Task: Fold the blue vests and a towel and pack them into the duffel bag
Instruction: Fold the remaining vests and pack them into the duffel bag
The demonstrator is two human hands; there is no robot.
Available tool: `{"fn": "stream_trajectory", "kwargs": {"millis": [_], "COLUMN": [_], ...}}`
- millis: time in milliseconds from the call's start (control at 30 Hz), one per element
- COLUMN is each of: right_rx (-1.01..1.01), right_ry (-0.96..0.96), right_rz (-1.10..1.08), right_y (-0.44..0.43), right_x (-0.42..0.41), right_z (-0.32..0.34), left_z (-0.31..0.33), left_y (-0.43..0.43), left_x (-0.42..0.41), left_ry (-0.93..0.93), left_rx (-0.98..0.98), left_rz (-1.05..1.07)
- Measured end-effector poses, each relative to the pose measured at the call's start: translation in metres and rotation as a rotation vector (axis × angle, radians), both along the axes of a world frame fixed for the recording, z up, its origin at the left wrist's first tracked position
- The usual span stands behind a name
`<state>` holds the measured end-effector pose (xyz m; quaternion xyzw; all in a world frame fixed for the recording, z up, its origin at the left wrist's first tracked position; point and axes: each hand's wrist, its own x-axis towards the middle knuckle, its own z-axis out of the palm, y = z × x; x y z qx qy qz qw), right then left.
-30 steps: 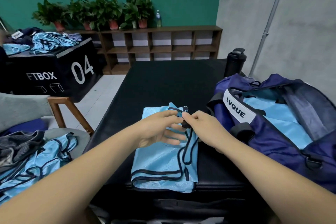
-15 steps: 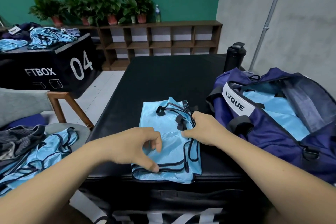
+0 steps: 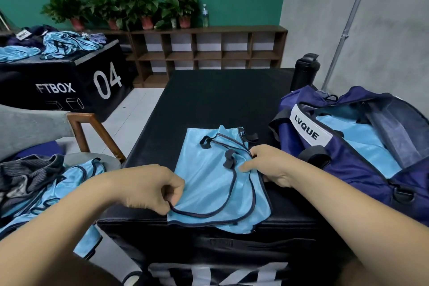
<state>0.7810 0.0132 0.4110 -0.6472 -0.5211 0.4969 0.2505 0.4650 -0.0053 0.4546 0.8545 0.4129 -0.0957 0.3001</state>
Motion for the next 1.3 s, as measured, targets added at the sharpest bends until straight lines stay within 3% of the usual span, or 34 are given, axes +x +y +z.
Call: {"fn": "stream_trajectory", "kwargs": {"millis": [200,300,500,633,800,1033,1133,1300], "right_rx": [0.0,0.027,0.412,0.602,0.747,0.621,0.417,0.27], "right_ry": [0.023,-0.02,-0.775,-0.89,-1.058,-1.065,-0.939,-0.887], "right_rz": [0.019,0.04,0.064,0.093,0.147,0.014,0.068,0.277], "right_y": [-0.001,-0.004,0.001,0.014,0.032,0.043,0.044,0.039], "right_x": [-0.004,-0.005,-0.008,-0.021,-0.037,-0.022,-0.016,-0.002], "right_z": [-0.001,0.003,0.015,0.005,-0.005,0.0,0.004,0.017], "left_z": [-0.003,-0.008,-0.027,-0.033,-0.033,-0.045,-0.044,-0.044], "left_y": [0.003,0.009,0.025,0.034,0.045,0.052,0.055,0.076], "left_x": [0.001,0.004,0.007,0.017,0.012,0.012,0.01,-0.001], "left_ry": [-0.103,-0.197,-0.143,-0.154,0.135,0.0,-0.001,-0.033], "left_rx": [-0.252,-0.11,0.161,0.341,0.348,0.202,0.224,0.284], "left_rz": [0.024,0.105,0.238,0.418,0.594,0.632,0.652,0.682]}}
